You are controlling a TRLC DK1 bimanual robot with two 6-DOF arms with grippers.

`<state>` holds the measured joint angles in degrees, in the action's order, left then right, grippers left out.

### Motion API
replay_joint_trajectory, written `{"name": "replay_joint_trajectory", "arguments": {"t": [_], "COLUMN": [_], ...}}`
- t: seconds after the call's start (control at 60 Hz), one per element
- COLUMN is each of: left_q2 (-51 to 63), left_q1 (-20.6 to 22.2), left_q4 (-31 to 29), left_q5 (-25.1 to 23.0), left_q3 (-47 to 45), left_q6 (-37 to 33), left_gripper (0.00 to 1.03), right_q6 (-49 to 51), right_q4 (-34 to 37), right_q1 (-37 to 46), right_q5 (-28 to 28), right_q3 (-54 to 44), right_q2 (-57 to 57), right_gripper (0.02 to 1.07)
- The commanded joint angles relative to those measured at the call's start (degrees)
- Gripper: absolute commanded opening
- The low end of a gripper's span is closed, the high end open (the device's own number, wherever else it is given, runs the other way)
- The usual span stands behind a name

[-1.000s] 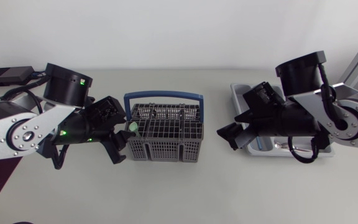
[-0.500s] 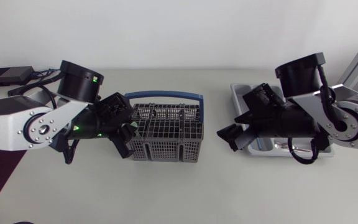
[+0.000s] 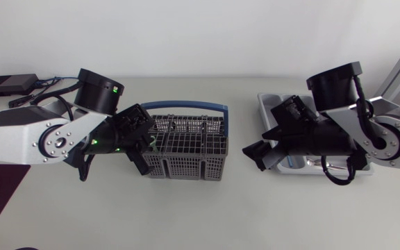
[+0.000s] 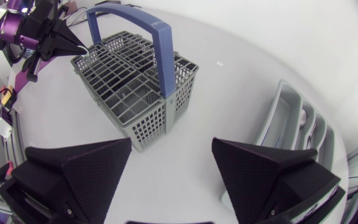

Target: Unload the cutlery basket into the drawer organizer.

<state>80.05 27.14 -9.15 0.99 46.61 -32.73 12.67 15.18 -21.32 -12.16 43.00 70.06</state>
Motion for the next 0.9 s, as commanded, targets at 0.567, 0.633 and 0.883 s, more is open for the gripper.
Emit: {"name": "replay_joint_trajectory", "arguments": {"t": [0.567, 0.633, 0.883], "left_q2": [-9.47, -10.88, -16.95], "left_q1": [1.87, 2.4, 6.35], "left_q4": [-1.84, -1.75, -1.22], "left_q5": [1.91, 2.08, 5.86], "left_q3": [-1.08, -1.61, -3.54], "left_q6": [-1.02, -1.2, -2.6], "left_gripper": [0.03, 0.03, 0.03], "right_q6": [0.25, 0.25, 0.25], "right_q4": [1.43, 1.87, 3.8], "right_q1": [-0.91, -1.0, -2.67], "right_q5": [-0.05, -0.05, 1.79], "right_q3": [-1.61, -1.61, -1.78], "right_q2": [-3.71, -4.23, -7.22], "right_gripper": [0.95, 0.95, 0.95]}}
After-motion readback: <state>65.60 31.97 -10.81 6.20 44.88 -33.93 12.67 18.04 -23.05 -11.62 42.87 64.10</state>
